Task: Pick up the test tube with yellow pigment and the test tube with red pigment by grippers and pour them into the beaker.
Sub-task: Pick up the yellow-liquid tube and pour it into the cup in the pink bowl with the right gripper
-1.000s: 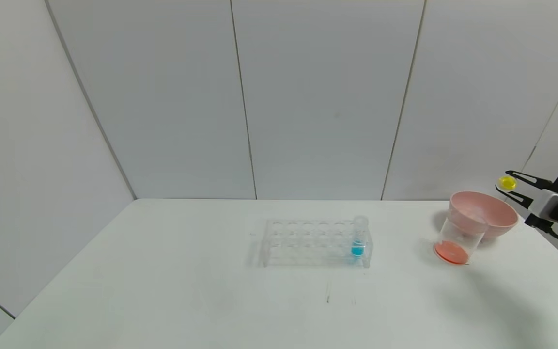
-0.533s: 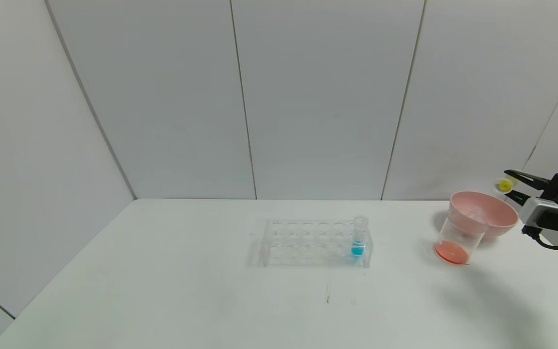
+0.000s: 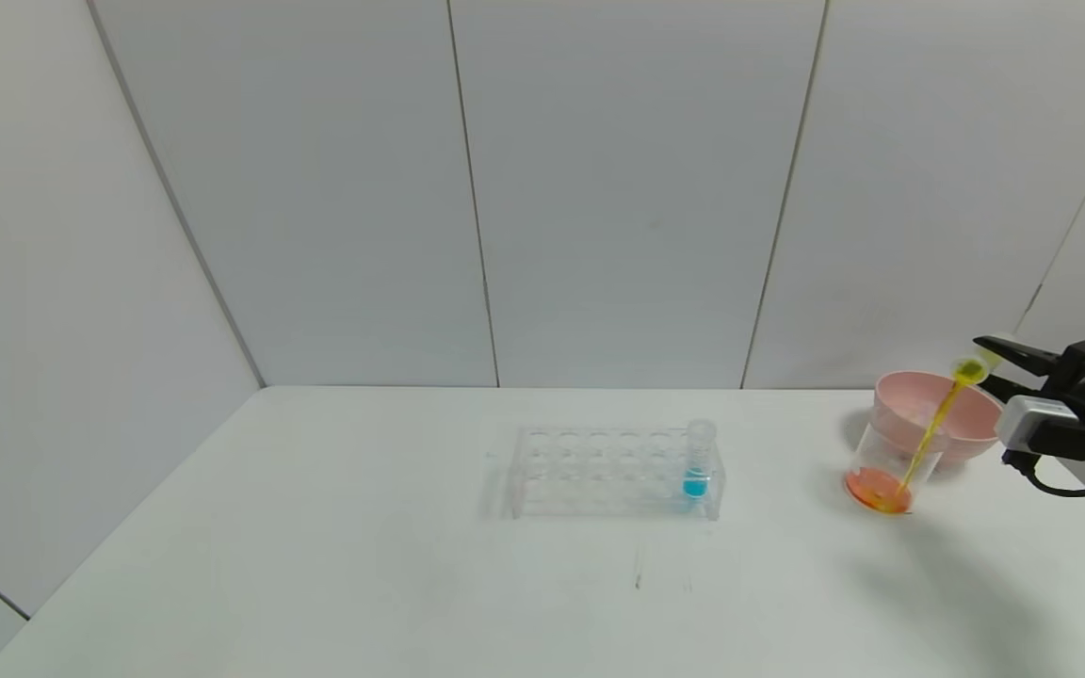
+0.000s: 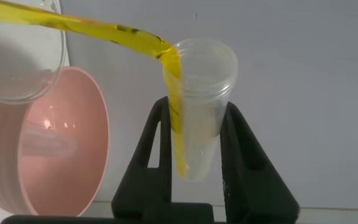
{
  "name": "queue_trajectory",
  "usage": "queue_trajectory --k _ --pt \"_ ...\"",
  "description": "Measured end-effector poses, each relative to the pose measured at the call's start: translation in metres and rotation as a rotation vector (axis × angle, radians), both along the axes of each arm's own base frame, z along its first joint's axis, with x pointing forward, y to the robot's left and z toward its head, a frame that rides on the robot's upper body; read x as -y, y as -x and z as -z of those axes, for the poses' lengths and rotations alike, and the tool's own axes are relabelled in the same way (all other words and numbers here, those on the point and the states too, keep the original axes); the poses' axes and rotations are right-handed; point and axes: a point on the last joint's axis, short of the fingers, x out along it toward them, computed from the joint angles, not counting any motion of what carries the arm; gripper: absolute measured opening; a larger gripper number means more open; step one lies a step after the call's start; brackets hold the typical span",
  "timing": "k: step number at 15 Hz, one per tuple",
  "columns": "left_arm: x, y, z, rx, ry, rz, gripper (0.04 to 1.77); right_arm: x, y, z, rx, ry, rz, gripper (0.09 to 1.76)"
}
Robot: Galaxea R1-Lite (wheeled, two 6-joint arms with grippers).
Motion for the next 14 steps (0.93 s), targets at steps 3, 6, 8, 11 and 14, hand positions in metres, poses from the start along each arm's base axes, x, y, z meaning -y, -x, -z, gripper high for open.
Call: queue_trajectory --k 3,6,8,11,14 --pt "0.0000 0.0000 0.0000 0.000 0.000 0.000 1.76 -0.0006 0.0008 -0.0004 0.000 0.000 0.000 0.52" --pt "0.0000 0.0000 0.0000 0.000 0.000 0.000 1.76 -0.0014 0.0003 -0.0006 0.007 0.019 0.027 0.52" --pt "0.0000 0.0000 0.0000 0.000 0.000 0.000 1.76 -0.0022 0.0000 -0.0002 0.013 0.042 0.034 0.52" --pt "0.0000 0.0000 0.0000 0.000 0.000 0.000 1.76 -0.0023 0.0000 -0.0001 0.027 0.080 0.035 0.52" --pt "0.0000 0.0000 0.0000 0.000 0.000 0.000 1.76 -0.0022 -0.0003 -0.0001 0.038 0.110 0.055 0.52"
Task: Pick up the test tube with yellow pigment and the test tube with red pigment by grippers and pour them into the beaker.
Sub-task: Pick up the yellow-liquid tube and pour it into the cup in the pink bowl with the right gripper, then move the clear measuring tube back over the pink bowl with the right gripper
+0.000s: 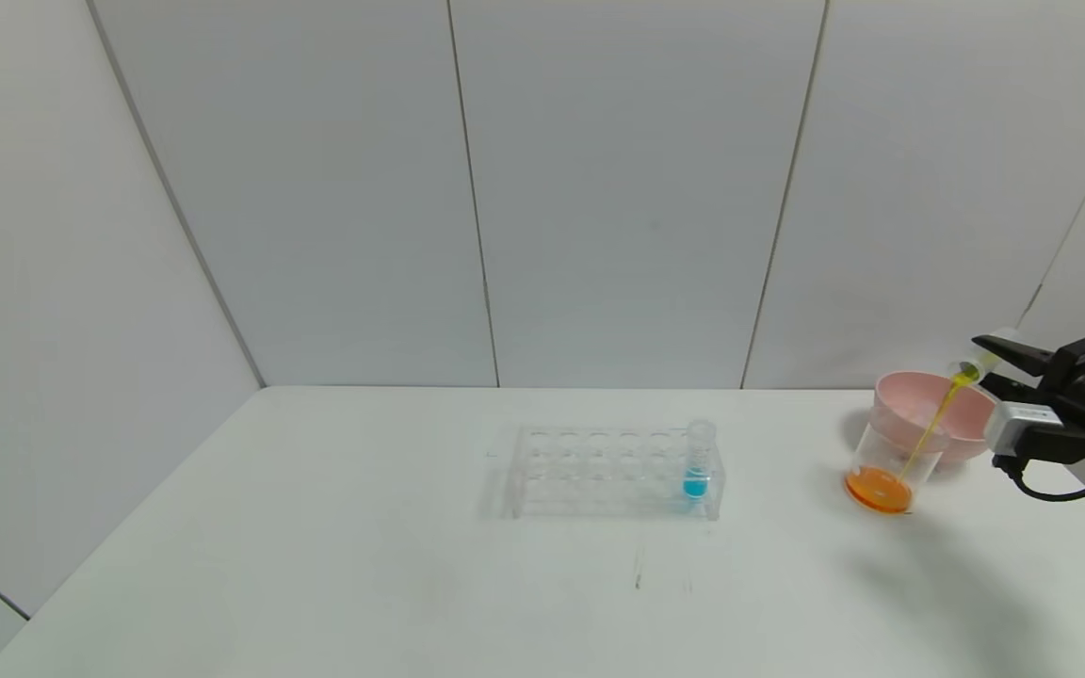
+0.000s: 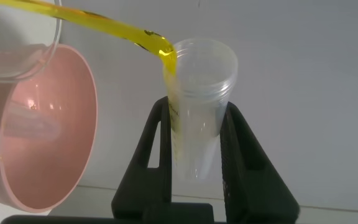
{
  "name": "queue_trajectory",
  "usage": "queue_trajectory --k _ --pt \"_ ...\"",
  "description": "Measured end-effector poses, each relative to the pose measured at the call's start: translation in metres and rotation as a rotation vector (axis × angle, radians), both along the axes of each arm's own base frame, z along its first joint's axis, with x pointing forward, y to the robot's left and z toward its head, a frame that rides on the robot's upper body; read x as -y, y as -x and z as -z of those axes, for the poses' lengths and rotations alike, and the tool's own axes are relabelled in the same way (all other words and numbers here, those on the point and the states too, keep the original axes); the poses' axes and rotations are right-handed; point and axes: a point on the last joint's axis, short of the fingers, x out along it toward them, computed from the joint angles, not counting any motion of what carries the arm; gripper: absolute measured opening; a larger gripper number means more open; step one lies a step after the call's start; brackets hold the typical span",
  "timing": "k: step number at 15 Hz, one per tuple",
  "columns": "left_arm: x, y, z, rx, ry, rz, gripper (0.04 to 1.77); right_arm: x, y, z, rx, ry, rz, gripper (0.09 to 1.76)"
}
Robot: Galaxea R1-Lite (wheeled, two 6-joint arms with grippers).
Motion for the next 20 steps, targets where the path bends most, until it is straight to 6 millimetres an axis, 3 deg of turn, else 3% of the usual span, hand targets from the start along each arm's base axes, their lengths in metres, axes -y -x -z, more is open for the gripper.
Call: queue_trajectory --k 14,17,20 --pt "0.000 0.000 0.000 0.000 0.000 0.000 1.76 -0.009 -0.005 -0.002 0.005 0.020 0.054 0.52" --pt "0.000 0.000 0.000 0.000 0.000 0.000 1.76 -0.007 -0.015 -0.008 -0.092 -0.227 0.170 0.52" --pt "0.000 0.000 0.000 0.000 0.000 0.000 1.76 -0.010 -0.026 -0.015 -0.196 -0.626 0.237 0.52"
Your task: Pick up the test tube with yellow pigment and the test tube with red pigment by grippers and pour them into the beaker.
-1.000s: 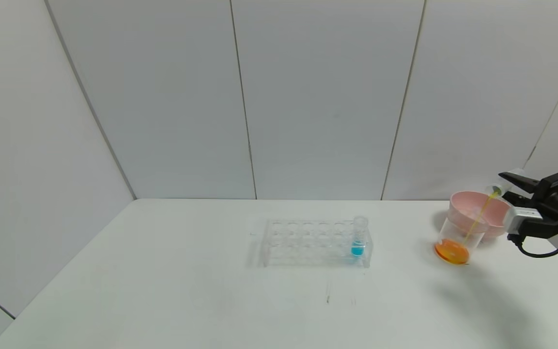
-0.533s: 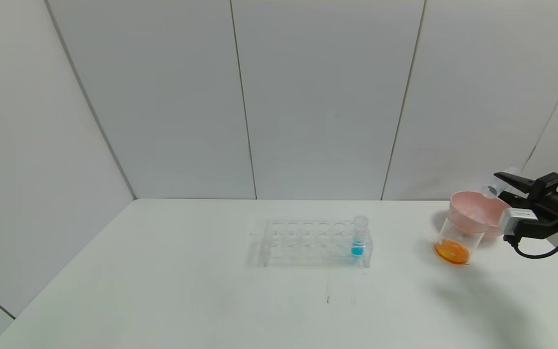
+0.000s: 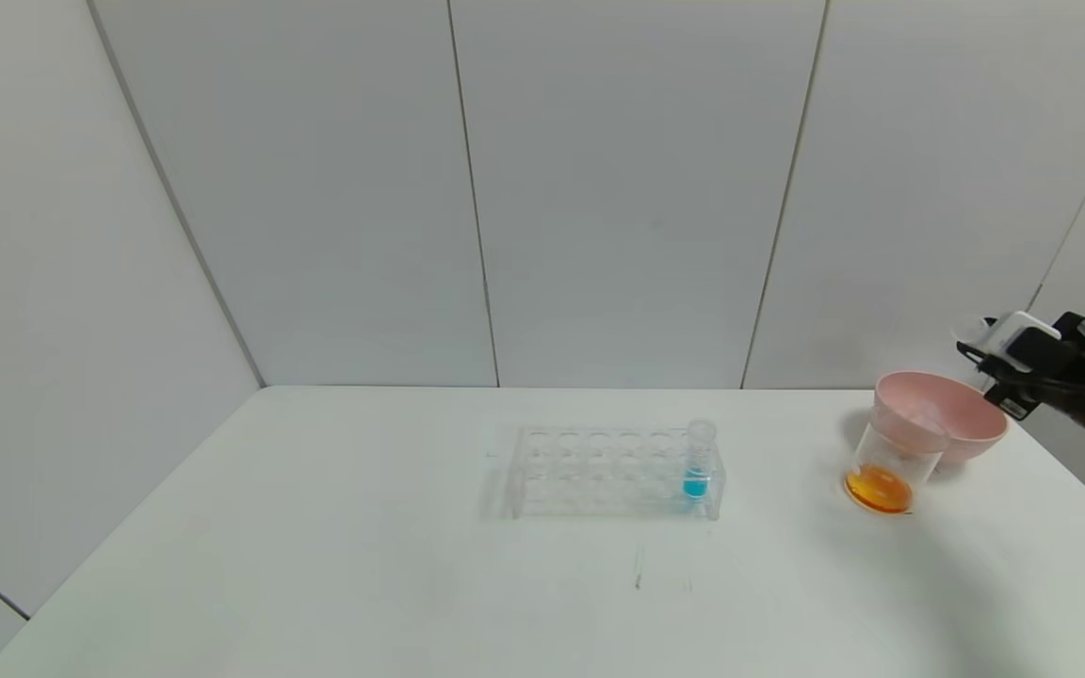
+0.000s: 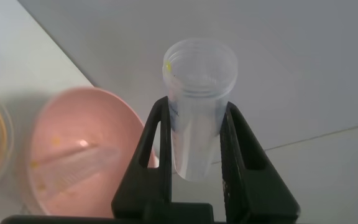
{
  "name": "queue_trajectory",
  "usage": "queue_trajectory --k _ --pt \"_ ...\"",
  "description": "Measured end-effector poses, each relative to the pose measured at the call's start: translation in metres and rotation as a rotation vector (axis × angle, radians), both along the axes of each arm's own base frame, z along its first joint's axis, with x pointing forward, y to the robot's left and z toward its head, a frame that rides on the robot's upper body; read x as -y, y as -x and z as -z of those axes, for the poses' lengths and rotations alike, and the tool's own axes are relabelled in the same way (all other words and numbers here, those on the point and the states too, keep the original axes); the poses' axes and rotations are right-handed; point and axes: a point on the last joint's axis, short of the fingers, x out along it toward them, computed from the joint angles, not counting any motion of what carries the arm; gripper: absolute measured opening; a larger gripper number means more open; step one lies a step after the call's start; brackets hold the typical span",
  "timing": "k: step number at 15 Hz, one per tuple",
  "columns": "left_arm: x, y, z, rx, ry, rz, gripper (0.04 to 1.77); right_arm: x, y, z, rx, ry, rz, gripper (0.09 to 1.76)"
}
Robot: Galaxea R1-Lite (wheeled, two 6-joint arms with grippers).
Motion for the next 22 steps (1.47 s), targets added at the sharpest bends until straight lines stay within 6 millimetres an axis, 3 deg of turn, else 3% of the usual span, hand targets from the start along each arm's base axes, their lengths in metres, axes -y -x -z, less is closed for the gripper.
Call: queue_trajectory --k 5,8,11,14,17,19,21,22 --pt "0.000 0.000 0.000 0.000 0.000 0.000 1.76 -0.001 -0.006 0.001 -0.063 -0.661 0.056 0.52" --pt "0.000 0.000 0.000 0.000 0.000 0.000 1.76 0.002 -0.007 0.011 -0.064 -0.907 0.171 0.52" --pt "0.000 0.000 0.000 0.000 0.000 0.000 1.76 0.006 -0.008 0.027 -0.096 -0.953 0.217 0.52" --pt "0.000 0.000 0.000 0.000 0.000 0.000 1.76 0.007 -0.008 0.036 -0.119 -0.974 0.233 0.89" --pt "0.000 0.000 0.000 0.000 0.000 0.000 1.76 0.007 -0.008 0.032 -0.109 -0.976 0.228 1.15" --pt "0.000 0.000 0.000 0.000 0.000 0.000 1.76 0.005 -0.004 0.018 -0.076 -0.975 0.213 1.28" --pt "0.000 0.000 0.000 0.000 0.000 0.000 1.76 0.001 0.008 -0.011 -0.006 -0.997 0.185 1.37" --pt "0.000 0.000 0.000 0.000 0.000 0.000 1.76 -0.003 0.020 -0.035 0.052 -1.011 0.162 1.42"
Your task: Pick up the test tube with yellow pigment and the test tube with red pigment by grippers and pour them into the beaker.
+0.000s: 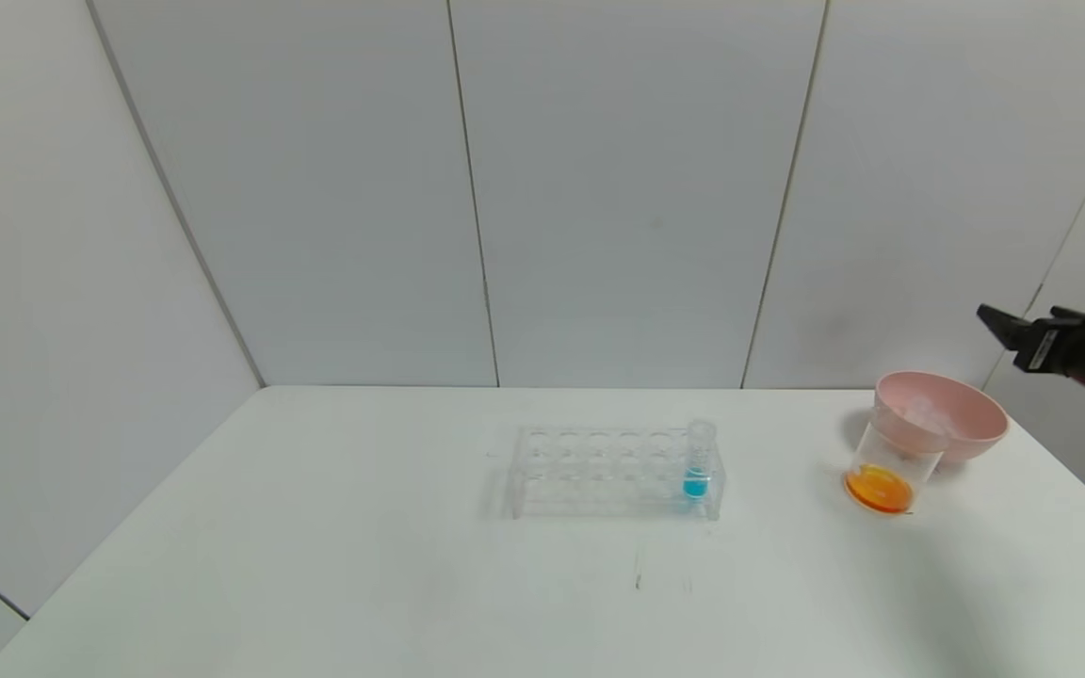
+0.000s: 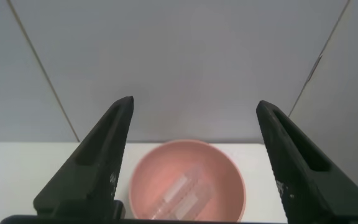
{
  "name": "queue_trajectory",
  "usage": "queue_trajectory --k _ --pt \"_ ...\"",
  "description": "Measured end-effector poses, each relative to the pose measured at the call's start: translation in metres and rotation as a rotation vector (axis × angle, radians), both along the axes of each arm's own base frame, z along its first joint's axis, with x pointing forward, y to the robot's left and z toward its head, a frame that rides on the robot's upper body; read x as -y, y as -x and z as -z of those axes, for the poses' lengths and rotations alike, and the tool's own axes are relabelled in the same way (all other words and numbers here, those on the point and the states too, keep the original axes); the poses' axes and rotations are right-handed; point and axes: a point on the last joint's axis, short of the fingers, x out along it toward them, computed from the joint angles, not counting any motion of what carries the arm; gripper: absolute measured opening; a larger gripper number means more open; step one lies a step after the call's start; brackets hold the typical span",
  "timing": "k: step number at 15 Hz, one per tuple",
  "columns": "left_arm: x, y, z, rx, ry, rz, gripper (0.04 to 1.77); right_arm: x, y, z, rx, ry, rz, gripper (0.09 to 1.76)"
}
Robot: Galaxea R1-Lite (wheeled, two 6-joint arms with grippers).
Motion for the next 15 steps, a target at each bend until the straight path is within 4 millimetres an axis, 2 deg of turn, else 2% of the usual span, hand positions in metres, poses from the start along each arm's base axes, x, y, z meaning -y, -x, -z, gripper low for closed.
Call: queue_trajectory --k 2,3,5,7,9,11,13,15 --pt "0.000 0.000 0.000 0.000 0.000 0.000 1.76 -0.011 0.035 -0.043 0.100 -0.003 0.010 1.48" --pt "0.000 0.000 0.000 0.000 0.000 0.000 1.76 -0.020 0.061 -0.064 0.149 0.002 0.013 1.51" --pt "0.000 0.000 0.000 0.000 0.000 0.000 1.76 -0.041 0.128 -0.095 0.237 0.013 0.027 1.55" --pt "0.000 0.000 0.000 0.000 0.000 0.000 1.76 -0.065 0.200 -0.101 0.295 0.014 0.051 1.59" --pt "0.000 0.000 0.000 0.000 0.000 0.000 1.76 -0.088 0.261 -0.080 0.298 -0.005 0.063 1.62" --pt "0.000 0.000 0.000 0.000 0.000 0.000 1.76 -0.101 0.305 -0.041 0.248 -0.020 0.077 1.64" --pt "0.000 0.000 0.000 0.000 0.000 0.000 1.76 -0.104 0.329 0.006 0.165 -0.010 0.068 1.65" --pt "0.000 0.000 0.000 0.000 0.000 0.000 1.76 -0.104 0.341 0.049 0.094 0.040 0.040 1.67"
